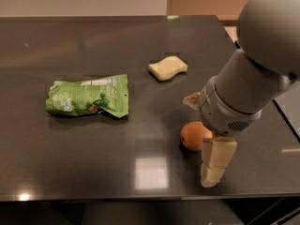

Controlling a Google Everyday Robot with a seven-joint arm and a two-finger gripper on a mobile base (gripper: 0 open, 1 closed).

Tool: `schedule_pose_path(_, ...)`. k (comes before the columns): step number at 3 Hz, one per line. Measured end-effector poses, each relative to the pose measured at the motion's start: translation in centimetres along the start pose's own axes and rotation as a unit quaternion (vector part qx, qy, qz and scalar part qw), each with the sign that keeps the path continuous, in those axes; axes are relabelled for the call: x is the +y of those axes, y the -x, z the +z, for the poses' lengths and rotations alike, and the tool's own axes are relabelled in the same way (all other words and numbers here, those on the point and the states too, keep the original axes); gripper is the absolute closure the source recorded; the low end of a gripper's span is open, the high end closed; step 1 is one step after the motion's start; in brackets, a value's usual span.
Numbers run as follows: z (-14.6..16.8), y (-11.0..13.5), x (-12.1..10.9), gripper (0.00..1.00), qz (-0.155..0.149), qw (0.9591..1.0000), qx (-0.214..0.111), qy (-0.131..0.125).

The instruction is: Move orange near green rice chip bag

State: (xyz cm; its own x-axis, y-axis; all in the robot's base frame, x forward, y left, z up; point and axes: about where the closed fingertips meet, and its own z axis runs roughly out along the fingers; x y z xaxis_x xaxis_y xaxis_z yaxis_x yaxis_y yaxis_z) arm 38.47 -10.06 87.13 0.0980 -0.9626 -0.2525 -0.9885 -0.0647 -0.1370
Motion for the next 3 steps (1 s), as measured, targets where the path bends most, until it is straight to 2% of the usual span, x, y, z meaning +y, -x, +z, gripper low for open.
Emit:
schedule_pose_path(2, 2.7, -0.2, 0.8, 0.00, -0.009, 0.9998, 0.008, 0.013)
schedule_pose_path(3, 3.0, -0.8, 0.1, 0.00, 0.003, 0.9999, 0.006, 0.011)
